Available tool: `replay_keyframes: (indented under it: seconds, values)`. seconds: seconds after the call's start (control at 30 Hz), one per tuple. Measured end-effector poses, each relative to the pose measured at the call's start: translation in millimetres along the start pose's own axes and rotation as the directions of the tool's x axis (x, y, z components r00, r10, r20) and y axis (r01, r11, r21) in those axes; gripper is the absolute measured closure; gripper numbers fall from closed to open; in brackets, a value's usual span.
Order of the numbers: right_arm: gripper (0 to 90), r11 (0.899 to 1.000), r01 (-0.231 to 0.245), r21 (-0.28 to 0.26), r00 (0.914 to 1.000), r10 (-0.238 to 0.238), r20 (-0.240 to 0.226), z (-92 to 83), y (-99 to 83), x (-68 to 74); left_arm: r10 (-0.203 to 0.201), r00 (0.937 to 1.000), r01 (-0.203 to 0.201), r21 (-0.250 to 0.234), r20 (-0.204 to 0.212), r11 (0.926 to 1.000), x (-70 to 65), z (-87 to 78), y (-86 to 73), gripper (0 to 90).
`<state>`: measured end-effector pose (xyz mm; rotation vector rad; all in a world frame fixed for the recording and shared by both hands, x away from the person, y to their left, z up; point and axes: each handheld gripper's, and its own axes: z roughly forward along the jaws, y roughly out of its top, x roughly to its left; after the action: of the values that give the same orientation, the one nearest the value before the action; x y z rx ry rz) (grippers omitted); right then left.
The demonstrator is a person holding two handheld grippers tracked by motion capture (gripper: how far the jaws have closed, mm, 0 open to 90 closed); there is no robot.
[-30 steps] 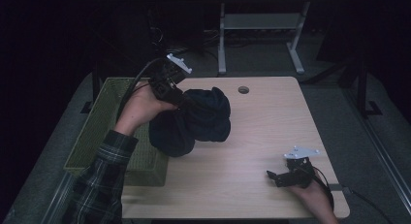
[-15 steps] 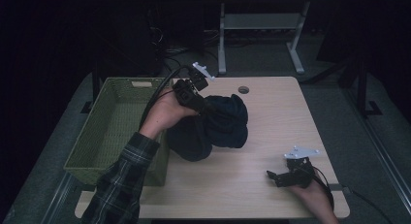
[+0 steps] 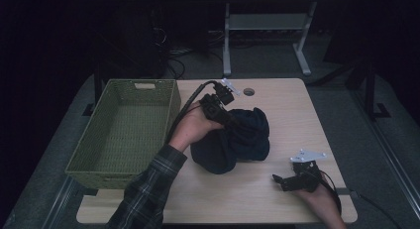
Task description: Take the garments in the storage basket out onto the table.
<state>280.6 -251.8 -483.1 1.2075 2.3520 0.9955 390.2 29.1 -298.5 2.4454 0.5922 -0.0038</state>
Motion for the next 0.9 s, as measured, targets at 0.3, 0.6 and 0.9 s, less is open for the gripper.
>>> replay_keyframes:
  seconds: [0.3, 0.6, 0.9]
  values:
    - [1.9, 1.0, -0.003, 0.002, 1.0, 0.003, -0.001, -0.1, -0.1, 0.2, 0.009, 0.9997, -0.01, 0.012, 0.023, 0.9999, -9.0, 47.4, 3.9, 78.0]
    - [1.9, 1.0, -0.003, 0.003, 1.0, 0.003, -0.001, -0.2, -0.1, 0.2, -0.015, 0.9984, 0.014, 0.024, 0.055, 0.9996, -4.3, 91.0, -4.6, 77.8]
    - [1.8, 1.0, 0.0, -0.003, 1.0, 0.0, 0.0, 0.2, -0.1, 0.0, -0.001, 0.9999, 0.001, 0.052, 0.012, 0.9987, 3.1, 114.4, -14.5, 76.2]
